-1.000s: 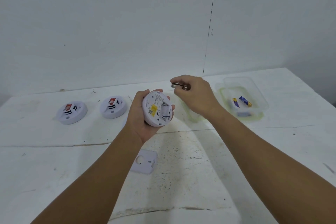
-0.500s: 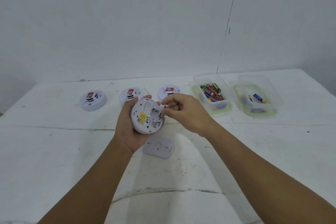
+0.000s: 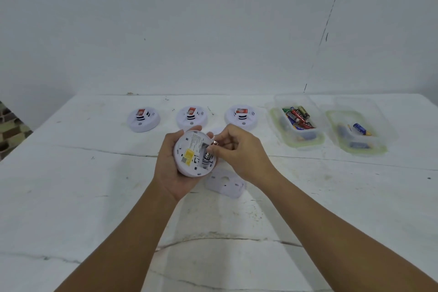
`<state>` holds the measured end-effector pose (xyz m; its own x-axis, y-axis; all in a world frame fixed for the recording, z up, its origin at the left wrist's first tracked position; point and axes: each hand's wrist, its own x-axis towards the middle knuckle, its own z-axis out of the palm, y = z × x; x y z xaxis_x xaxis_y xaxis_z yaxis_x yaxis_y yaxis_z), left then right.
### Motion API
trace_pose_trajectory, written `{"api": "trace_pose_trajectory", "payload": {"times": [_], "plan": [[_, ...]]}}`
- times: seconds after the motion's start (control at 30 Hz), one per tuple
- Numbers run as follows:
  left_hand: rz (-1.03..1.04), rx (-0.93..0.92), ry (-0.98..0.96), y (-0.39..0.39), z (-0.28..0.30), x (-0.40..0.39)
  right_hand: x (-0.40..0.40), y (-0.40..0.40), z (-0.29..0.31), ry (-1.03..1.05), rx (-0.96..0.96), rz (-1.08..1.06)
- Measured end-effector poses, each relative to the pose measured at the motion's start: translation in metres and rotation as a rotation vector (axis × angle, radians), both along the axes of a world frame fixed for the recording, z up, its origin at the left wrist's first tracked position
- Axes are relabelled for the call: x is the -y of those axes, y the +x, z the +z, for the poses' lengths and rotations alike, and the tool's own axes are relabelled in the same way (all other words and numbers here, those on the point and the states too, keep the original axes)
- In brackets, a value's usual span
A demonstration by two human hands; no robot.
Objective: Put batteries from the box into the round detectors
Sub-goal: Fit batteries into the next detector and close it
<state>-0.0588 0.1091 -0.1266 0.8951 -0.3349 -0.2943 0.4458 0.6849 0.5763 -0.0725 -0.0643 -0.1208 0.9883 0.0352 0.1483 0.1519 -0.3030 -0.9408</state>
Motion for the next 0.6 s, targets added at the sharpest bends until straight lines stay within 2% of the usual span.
{"api": "trace_pose_trajectory", "payload": {"times": [0.23, 0.6], "plan": [[-0.004, 0.021, -0.031, 0.003, -0.001, 0.000, -0.010, -0.001, -0.004, 0.007, 0.000, 0.005], [-0.014, 0.012, -0.047, 0.008, 0.001, 0.007, 0.003, 0.003, -0.007, 0.147, -0.063, 0.057]]}}
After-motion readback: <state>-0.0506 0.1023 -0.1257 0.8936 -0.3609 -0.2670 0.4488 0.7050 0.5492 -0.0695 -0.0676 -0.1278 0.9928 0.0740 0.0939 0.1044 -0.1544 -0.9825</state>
